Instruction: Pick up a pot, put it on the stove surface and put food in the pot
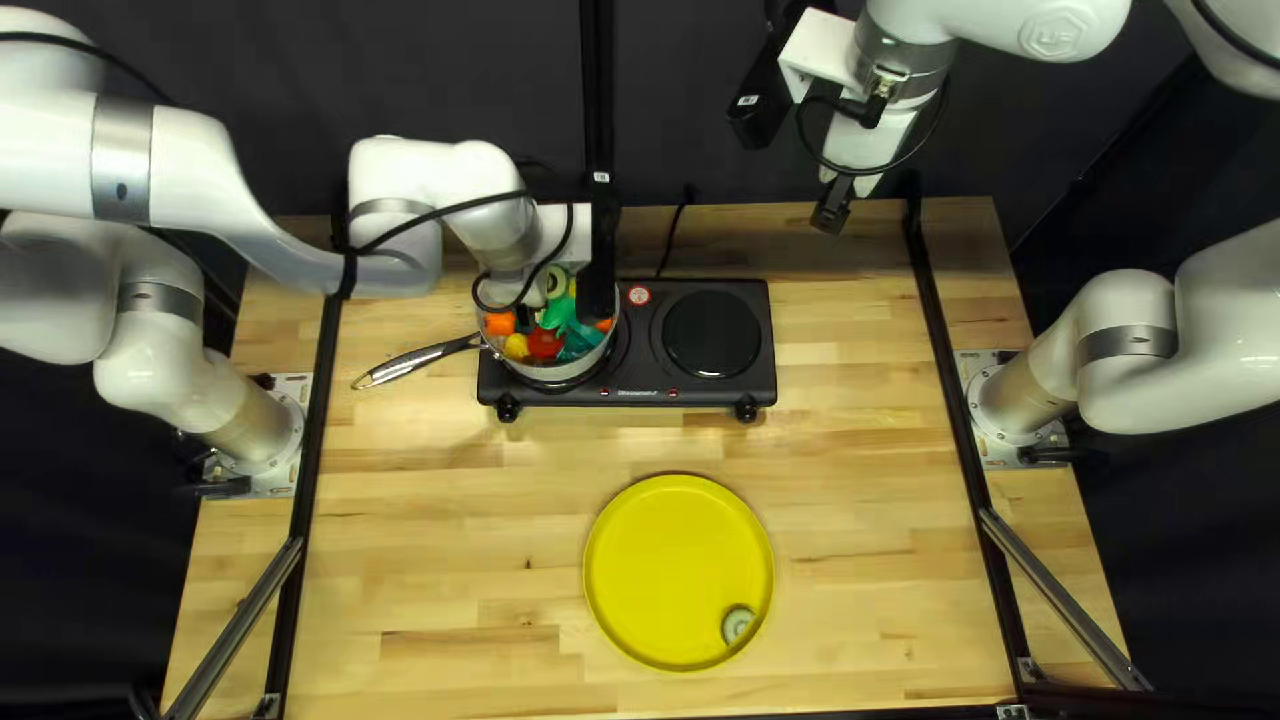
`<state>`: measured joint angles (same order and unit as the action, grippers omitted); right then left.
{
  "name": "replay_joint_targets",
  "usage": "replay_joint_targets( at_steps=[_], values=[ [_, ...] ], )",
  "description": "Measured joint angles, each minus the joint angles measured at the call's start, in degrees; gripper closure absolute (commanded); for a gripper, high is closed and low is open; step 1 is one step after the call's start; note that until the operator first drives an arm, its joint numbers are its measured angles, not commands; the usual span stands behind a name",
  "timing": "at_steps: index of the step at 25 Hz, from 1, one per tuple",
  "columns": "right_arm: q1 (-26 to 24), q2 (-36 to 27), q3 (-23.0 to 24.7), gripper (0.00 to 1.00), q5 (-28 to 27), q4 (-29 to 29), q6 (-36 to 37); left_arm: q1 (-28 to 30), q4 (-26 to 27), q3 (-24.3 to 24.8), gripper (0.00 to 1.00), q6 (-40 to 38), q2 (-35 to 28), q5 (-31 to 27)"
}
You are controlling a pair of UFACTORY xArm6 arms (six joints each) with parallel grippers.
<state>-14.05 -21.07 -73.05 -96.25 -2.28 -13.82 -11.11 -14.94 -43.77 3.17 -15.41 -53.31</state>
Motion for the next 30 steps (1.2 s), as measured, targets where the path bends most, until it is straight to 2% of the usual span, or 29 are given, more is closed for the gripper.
replay_joint_targets(
  at_steps=[4, 9, 15, 19, 24, 27, 30],
  values=[
    [0.0, 0.0, 0.0, 0.0, 0.0, 0.0, 0.0, 0.32, -0.28, 0.81, 0.0, -1.23, -0.21, 0.62],
    [0.0, 0.0, 0.0, 0.0, 0.0, 0.0, 0.0, 2.57, -0.64, -0.32, 0.0, -2.75, -1.32, -1.86],
    [0.0, 0.0, 0.0, 0.0, 0.0, 0.0, 0.0, 9.17, -0.38, -3.72, 0.0, -6.64, -0.41, -4.99],
    [0.0, 0.0, 0.0, 0.0, 0.0, 0.0, 0.0, 17.82, 1.65, -9.32, 0.0, -11.57, 6.14, -4.72],
    [0.0, 0.0, 0.0, 0.0, 0.0, 0.0, 0.0, 26.03, 4.86, -15.67, 0.0, -15.57, 17.68, 1.93],
    [0.0, 0.0, 0.0, 0.0, 0.0, 0.0, 0.0, 29.04, 7.11, -19.69, 0.0, -15.94, 24.63, 6.92],
    [0.0, 0.0, 0.0, 0.0, 0.0, 0.0, 0.0, 30.67, 10.05, -24.37, 0.0, -14.62, 30.14, 9.15]
  ],
)
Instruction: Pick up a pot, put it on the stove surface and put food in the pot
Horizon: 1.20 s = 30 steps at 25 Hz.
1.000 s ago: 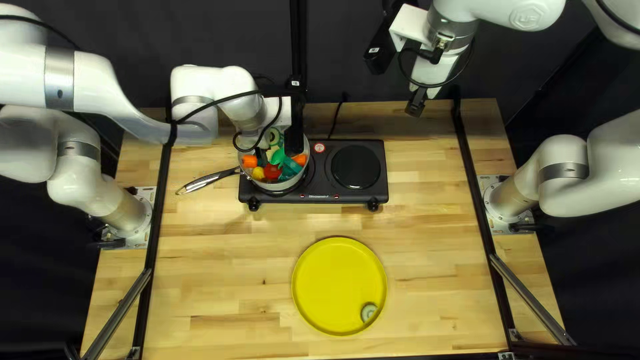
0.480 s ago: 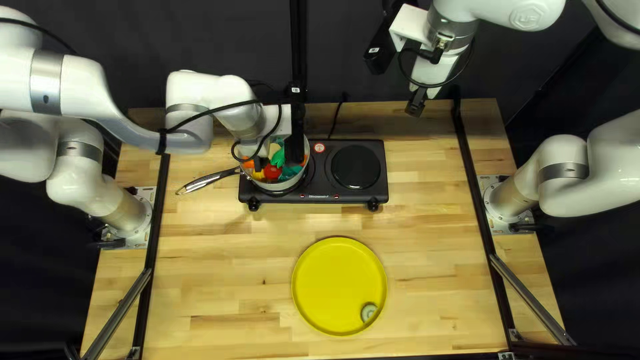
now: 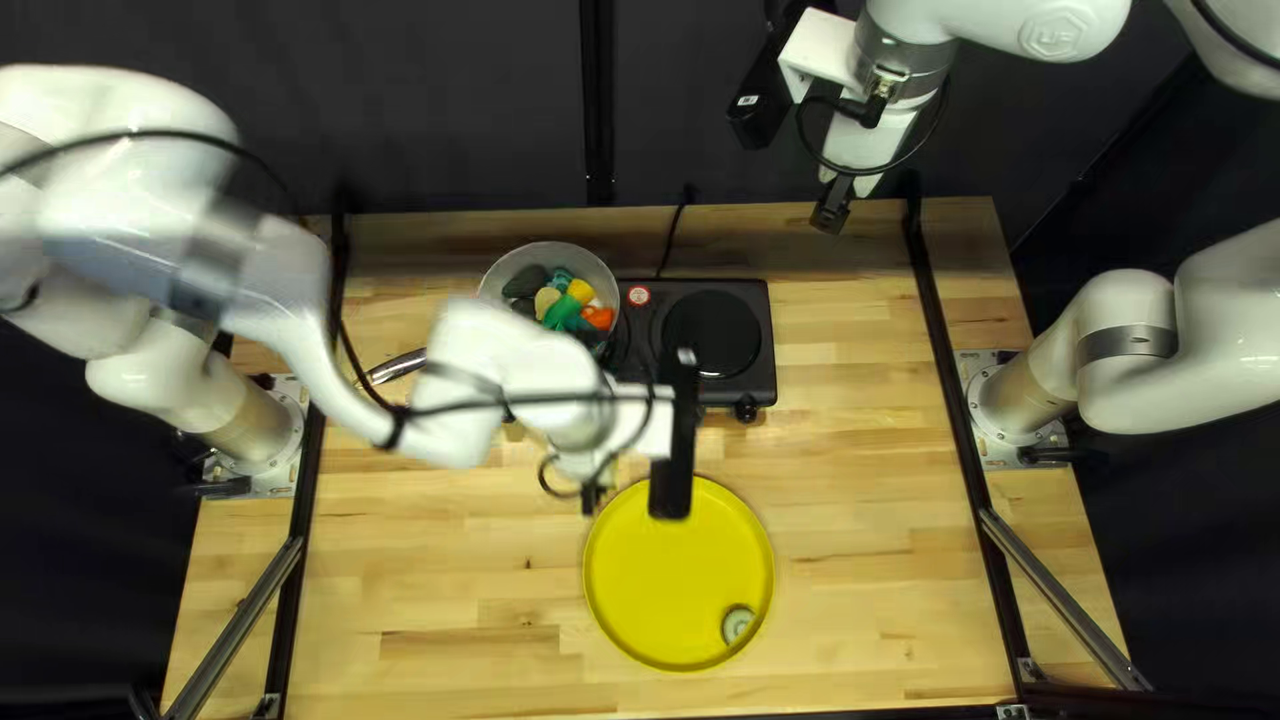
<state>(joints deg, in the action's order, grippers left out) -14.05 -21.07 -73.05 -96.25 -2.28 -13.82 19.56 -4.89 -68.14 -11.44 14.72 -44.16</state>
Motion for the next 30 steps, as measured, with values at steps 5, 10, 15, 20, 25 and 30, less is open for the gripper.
replay_joint_targets(
  at_steps=[5, 10, 15, 20, 25, 30],
  values=[
    [0.0, 0.0, 0.0, 0.0, 0.0, 0.0, 0.0, 0.43, 1.0, -1.2, 0.0, 0.49, 1.28, 0.47],
    [0.0, 0.0, 0.0, 0.0, 0.0, 0.0, 0.0, 1.09, 1.87, -3.32, 0.0, -2.83, 4.24, 1.11],
    [0.0, 0.0, 0.0, 0.0, 0.0, 0.0, 0.0, 2.7, 2.28, -2.15, 0.0, -13.64, 6.87, 7.31],
    [0.0, 0.0, 0.0, 0.0, 0.0, 0.0, 0.0, 3.79, 2.03, -2.69, 0.0, -17.41, 7.99, 8.37],
    [0.0, 0.0, 0.0, 0.0, 0.0, 0.0, 0.0, 4.19, 1.68, -5.21, 0.0, -19.0, 10.04, 7.44],
    [0.0, 0.0, 0.0, 0.0, 0.0, 0.0, 0.0, 5.73, -0.33, -17.36, 0.0, -26.18, 20.45, 4.42]
  ],
)
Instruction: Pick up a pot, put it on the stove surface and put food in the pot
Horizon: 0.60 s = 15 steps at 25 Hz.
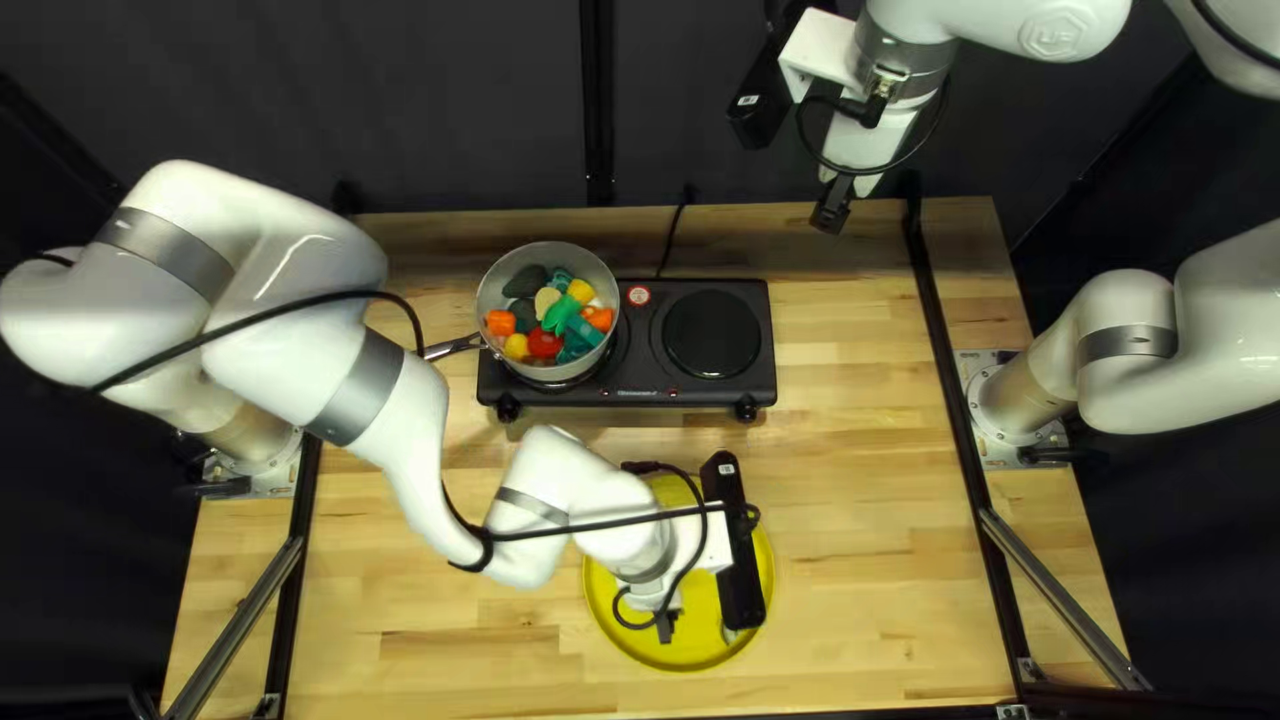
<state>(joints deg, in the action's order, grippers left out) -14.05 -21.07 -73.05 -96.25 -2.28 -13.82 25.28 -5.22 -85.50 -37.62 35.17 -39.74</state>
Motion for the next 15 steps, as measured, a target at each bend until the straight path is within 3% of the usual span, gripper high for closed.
replay_joint_targets(
  at_steps=[3, 7, 15],
  values=[
    [0.0, 0.0, 0.0, 0.0, 0.0, 0.0, 0.0, 0.51, -0.91, -3.17, 0.0, -3.06, 2.62, -1.23],
    [0.0, 0.0, 0.0, 0.0, 0.0, 0.0, 0.0, 0.65, -1.75, -3.26, 0.0, -5.42, 2.6, -1.54],
    [0.0, 0.0, 0.0, 0.0, 0.0, 0.0, 0.0, 0.5, -3.37, -3.87, 0.0, -9.29, 5.2, 3.01]
  ],
)
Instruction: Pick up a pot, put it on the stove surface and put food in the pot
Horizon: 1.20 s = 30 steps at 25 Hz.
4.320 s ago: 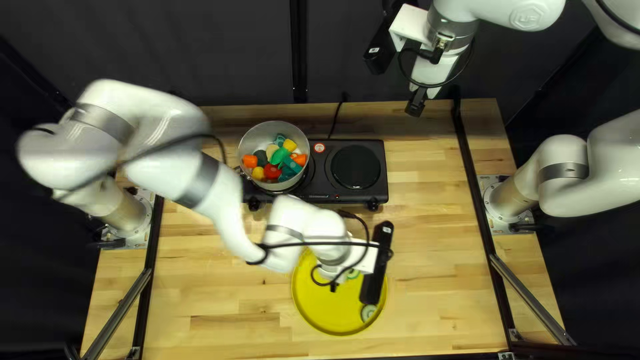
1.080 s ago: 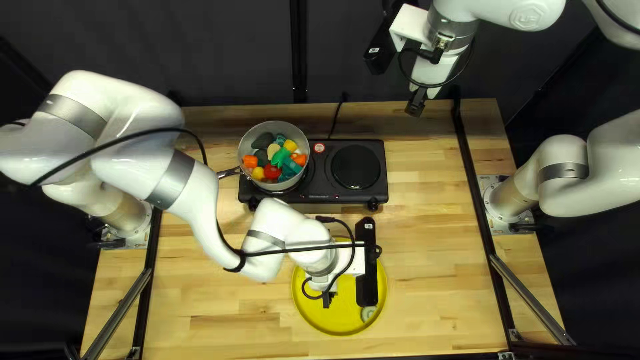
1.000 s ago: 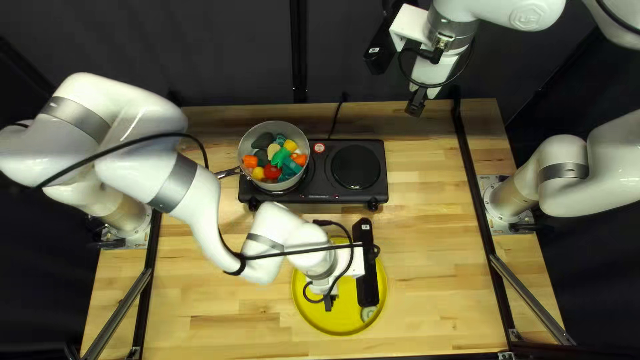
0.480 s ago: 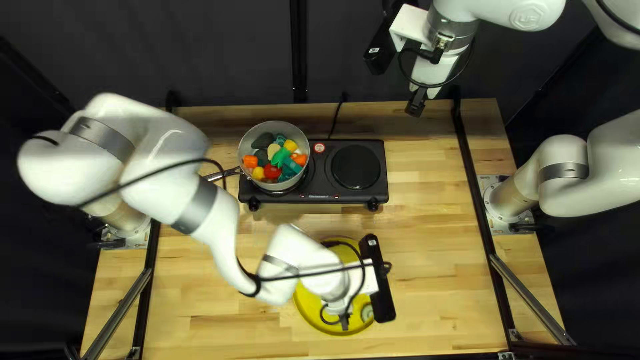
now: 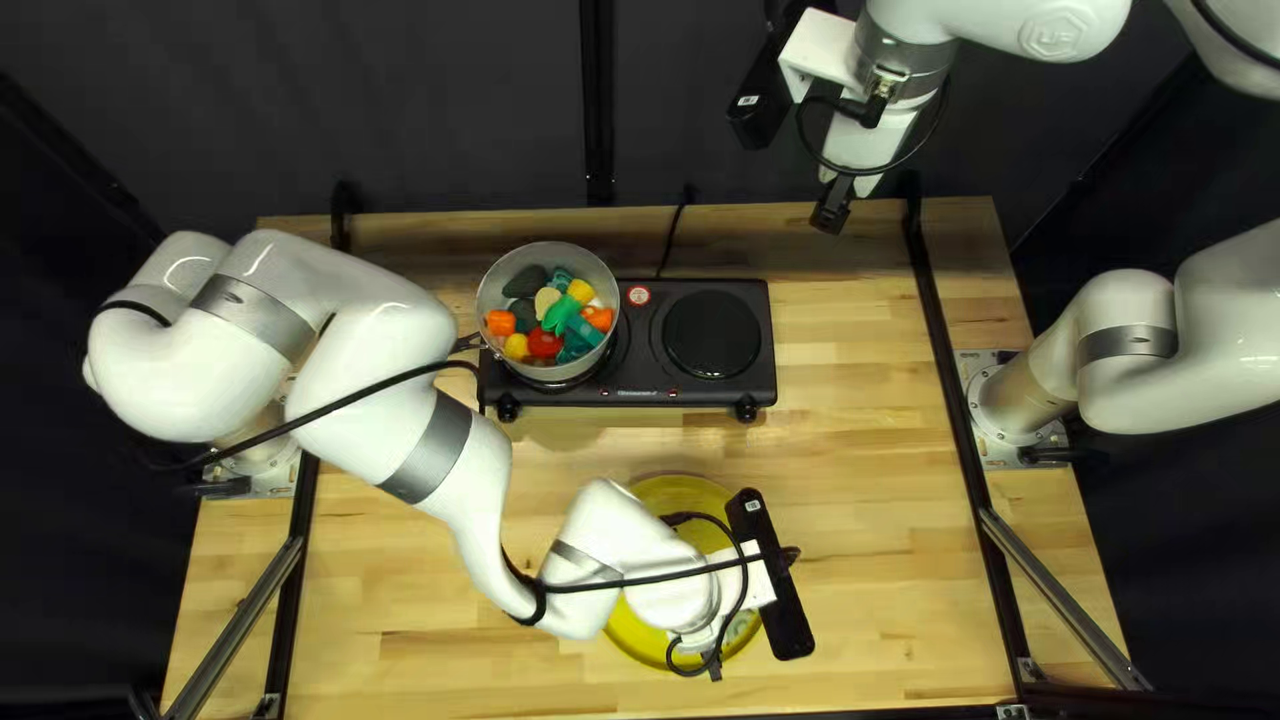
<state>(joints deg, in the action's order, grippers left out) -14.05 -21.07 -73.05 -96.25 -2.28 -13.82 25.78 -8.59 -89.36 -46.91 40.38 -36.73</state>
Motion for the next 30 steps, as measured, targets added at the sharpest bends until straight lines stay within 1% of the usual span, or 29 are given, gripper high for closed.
replay_joint_targets(
  at_steps=[3, 10, 14, 21, 30],
  values=[
    [0.0, 0.0, 0.0, 0.0, 0.0, 0.0, 0.0, -0.27, -0.46, -1.66, 0.0, -0.58, 1.24, 0.11],
    [0.0, 0.0, 0.0, 0.0, 0.0, 0.0, 0.0, -0.56, -1.33, -7.96, 0.0, -0.81, 4.85, -3.76],
    [0.0, 0.0, 0.0, 0.0, 0.0, 0.0, 0.0, -0.47, -2.11, -9.87, 0.0, -1.18, 6.1, -5.15],
    [0.0, 0.0, 0.0, 0.0, 0.0, 0.0, 0.0, -0.32, -3.78, -10.22, 0.0, -2.21, 6.33, -6.0],
    [0.0, 0.0, 0.0, 0.0, 0.0, 0.0, 0.0, -0.28, -5.2, -9.45, 0.0, -3.37, 6.4, -5.09]
  ],
)
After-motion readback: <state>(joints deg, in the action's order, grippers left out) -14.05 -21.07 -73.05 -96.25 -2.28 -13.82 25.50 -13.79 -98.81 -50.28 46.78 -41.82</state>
